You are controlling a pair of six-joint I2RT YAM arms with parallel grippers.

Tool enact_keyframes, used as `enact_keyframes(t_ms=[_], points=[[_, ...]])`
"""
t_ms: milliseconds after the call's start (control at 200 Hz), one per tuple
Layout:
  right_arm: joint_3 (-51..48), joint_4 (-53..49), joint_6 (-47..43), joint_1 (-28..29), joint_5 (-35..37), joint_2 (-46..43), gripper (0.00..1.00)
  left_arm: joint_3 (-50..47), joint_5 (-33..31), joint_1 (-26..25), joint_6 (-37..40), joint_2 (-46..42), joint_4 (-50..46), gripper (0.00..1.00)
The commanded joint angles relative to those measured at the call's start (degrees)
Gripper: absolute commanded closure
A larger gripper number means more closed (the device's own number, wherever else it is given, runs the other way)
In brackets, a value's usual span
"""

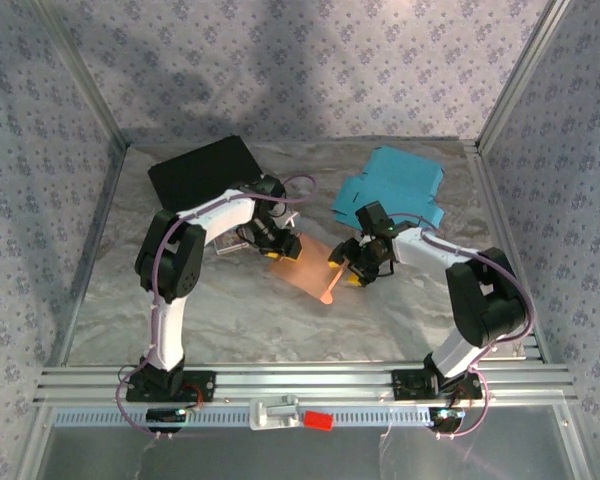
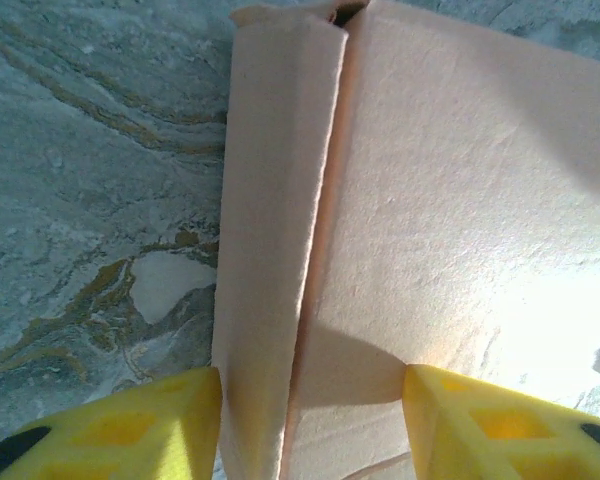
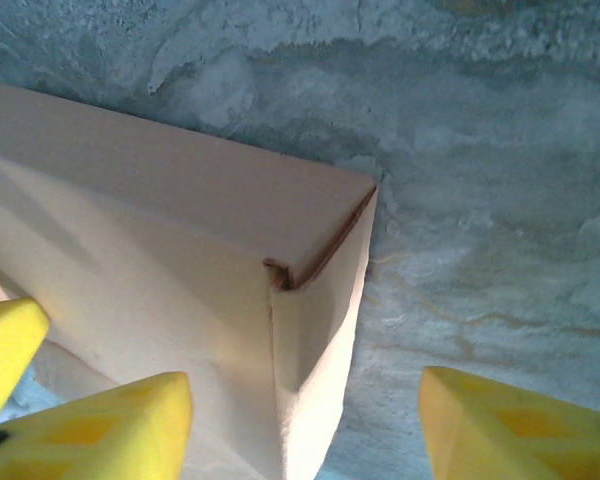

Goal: Fold the paper box

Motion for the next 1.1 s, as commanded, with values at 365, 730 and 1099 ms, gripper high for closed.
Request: enact_keyframes(t_ms=[365,730,1099], points=[[9.7,-14.4,-22.9,-8.2,-4.1,2.7,0.56,-17.7,4.5,-3.7,-20.8,-16.1,10.4,0.55],[1.1,-4.5,-23.6,-12.8,-7.9,-7.5,0.36,-22.3,6.1,4.2,-25.0,-23.7,15.7,0.45],[-5.4,3.5,-22.2,-11.3,-13.3,-6.2,0.31,-29.7,10.3,3.3,-26.8,-20.1,26.8,0.49]])
